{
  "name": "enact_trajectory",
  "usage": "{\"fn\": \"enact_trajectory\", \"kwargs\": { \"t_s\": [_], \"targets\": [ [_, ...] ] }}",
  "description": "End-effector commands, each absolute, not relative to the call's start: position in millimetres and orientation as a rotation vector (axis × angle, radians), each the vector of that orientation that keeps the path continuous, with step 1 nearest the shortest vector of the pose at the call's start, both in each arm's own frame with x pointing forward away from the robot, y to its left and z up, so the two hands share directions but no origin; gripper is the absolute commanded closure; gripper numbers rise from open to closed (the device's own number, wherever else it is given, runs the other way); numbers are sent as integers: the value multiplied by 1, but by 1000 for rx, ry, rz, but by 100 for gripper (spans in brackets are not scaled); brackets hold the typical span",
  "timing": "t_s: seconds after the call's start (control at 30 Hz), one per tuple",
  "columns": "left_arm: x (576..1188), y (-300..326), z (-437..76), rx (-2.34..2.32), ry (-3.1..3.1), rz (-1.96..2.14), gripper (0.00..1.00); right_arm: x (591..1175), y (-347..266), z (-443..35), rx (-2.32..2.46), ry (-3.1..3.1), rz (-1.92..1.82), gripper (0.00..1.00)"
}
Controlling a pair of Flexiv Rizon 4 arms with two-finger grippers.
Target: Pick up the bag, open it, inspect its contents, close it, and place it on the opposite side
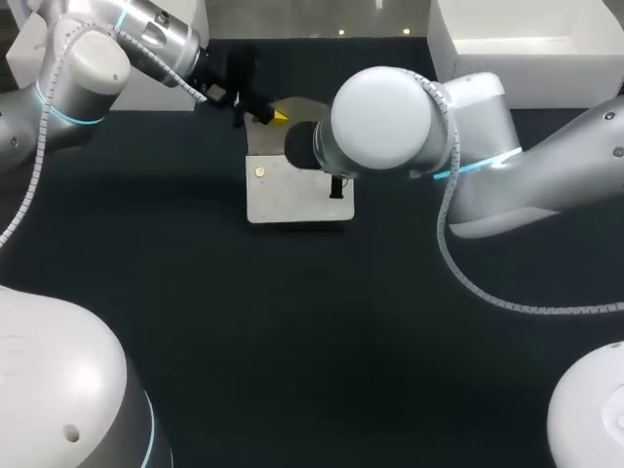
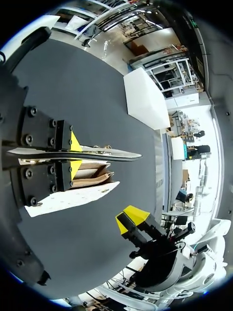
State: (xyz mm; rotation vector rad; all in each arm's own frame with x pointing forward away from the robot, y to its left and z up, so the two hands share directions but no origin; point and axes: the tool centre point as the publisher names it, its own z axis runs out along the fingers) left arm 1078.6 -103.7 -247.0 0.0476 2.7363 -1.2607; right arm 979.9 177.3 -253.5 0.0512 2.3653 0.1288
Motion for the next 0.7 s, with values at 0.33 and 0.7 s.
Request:
{"fn": "enact_trajectory", "kwargs": {
  "t_s": [0.33,0.7],
  "targets": [
    [1088,-109,-271,168,2579,-1238,100,965,174,-285,114,2406,161,100],
    [1090,-107,-279,170,2552,-1218,100,964,174,-301,165,2454,164,100]
  ]
}}
